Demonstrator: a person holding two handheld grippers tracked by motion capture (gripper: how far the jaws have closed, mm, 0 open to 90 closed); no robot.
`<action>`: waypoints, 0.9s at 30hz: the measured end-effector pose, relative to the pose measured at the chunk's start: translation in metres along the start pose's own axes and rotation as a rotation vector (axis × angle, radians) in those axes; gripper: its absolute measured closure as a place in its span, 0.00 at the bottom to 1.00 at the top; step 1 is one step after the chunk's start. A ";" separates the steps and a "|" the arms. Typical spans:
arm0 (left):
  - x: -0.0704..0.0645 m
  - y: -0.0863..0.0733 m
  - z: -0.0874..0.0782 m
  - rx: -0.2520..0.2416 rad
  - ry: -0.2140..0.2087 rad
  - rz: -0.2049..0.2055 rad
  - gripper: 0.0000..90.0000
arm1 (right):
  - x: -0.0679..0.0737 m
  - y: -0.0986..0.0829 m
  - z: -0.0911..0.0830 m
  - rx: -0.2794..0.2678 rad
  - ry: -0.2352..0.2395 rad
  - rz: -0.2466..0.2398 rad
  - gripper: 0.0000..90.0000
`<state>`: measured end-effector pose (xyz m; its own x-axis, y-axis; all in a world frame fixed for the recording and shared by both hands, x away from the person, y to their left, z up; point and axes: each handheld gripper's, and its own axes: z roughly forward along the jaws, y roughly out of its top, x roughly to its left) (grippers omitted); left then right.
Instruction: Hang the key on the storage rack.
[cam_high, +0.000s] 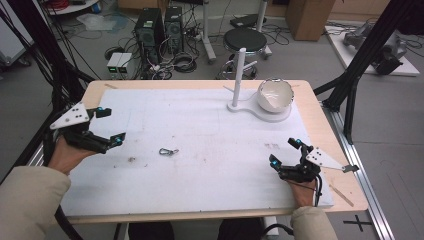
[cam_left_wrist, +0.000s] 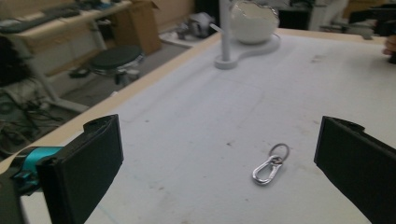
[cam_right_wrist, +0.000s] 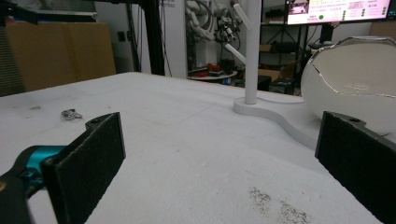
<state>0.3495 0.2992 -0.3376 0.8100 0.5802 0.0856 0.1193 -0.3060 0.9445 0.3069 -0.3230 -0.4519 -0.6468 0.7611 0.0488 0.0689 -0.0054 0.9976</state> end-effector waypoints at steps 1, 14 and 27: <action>0.000 0.000 0.000 0.000 0.000 0.000 0.02 | 0.000 0.000 0.000 -0.001 0.000 0.000 0.01; -0.002 0.032 0.059 0.165 -0.208 0.105 0.02 | 0.000 0.000 0.000 -0.002 0.002 0.003 0.01; -0.019 0.027 0.110 0.351 -0.287 0.191 0.02 | 0.000 0.000 0.000 0.000 0.000 0.008 0.01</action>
<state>0.4001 0.1971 -0.3485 0.9558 0.2727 0.1098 0.0994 -0.6514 0.7522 0.3071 -0.3234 -0.4520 -0.6465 0.7608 0.0572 0.0745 -0.0117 0.9972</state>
